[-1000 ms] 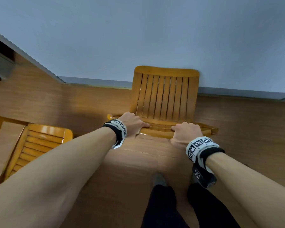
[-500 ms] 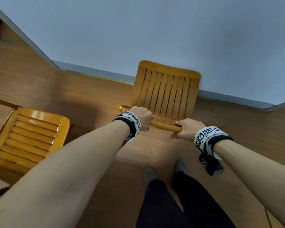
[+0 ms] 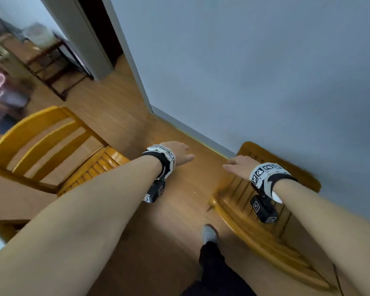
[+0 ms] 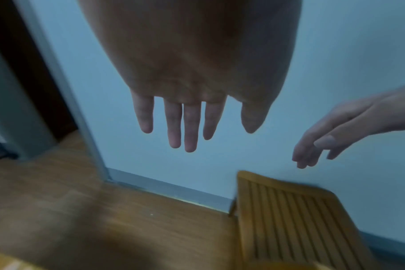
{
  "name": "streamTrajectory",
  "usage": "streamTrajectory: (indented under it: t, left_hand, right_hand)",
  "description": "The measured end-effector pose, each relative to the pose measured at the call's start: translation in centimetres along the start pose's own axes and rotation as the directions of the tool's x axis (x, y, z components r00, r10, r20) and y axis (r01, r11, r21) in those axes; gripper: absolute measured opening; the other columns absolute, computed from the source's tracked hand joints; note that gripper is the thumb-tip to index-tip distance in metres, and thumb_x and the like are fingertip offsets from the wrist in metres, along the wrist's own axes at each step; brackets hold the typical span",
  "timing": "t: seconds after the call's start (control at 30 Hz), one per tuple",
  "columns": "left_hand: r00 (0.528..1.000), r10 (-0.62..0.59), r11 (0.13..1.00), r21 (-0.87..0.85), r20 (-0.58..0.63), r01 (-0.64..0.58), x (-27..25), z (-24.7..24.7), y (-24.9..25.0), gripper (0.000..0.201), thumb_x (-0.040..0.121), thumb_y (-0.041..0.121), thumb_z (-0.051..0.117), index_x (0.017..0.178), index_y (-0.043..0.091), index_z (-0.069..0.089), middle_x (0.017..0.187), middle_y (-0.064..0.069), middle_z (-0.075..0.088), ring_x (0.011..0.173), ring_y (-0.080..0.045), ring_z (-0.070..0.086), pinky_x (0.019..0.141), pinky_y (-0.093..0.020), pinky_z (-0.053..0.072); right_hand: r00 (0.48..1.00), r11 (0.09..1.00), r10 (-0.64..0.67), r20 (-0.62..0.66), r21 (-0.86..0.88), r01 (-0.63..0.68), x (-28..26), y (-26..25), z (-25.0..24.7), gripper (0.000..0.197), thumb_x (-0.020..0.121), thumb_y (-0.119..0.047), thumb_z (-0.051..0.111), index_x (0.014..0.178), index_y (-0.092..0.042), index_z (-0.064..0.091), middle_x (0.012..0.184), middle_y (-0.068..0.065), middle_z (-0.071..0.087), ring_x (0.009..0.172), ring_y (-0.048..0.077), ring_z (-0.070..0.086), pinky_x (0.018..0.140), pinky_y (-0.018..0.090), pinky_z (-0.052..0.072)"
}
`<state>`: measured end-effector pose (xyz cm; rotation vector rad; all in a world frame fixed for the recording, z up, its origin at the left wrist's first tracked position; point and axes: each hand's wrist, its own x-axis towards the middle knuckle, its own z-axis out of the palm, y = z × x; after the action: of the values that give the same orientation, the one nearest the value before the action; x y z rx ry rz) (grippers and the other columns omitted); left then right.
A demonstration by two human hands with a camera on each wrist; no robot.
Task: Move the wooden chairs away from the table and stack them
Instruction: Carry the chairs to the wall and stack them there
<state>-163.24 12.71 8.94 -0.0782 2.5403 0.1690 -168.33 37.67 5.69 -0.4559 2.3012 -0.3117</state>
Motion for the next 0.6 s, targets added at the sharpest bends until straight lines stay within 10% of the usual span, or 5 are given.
streamTrajectory:
  t: [0.23, 0.6]
  left_hand:
    - [0.932, -0.363, 0.893, -0.294, -0.02, 0.341, 0.3, -5.2, -15.3, 0.061, 0.098, 0.049, 0.037, 0.151, 0.019, 0.039, 0.151, -0.007, 0.046, 0.133, -0.028, 0.048, 0.103, -0.038, 0.041]
    - [0.794, -0.608, 0.681, -0.522, -0.013, 0.513, 2.3, -11.1, -41.3, 0.063, 0.098, 0.043, 0.042, 0.155, 0.019, 0.033, 0.149, -0.01, 0.048, 0.123, -0.029, 0.056, 0.093, -0.034, 0.05]
  right_hand:
    - [0.975, 0.975, -0.221, 0.015, 0.005, 0.221, 10.8, -15.2, -6.4, 0.038, 0.099, -0.044, 0.047, 0.122, -0.019, 0.063, 0.124, 0.0, 0.062, 0.112, 0.021, 0.059, 0.098, 0.037, 0.047]
    - [0.903, 0.898, -0.408, 0.134, -0.119, 0.423, 26.9, -40.4, -11.1, 0.029, 0.097, -0.042, 0.049, 0.113, -0.024, 0.065, 0.117, -0.004, 0.065, 0.108, 0.018, 0.061, 0.097, 0.038, 0.048]
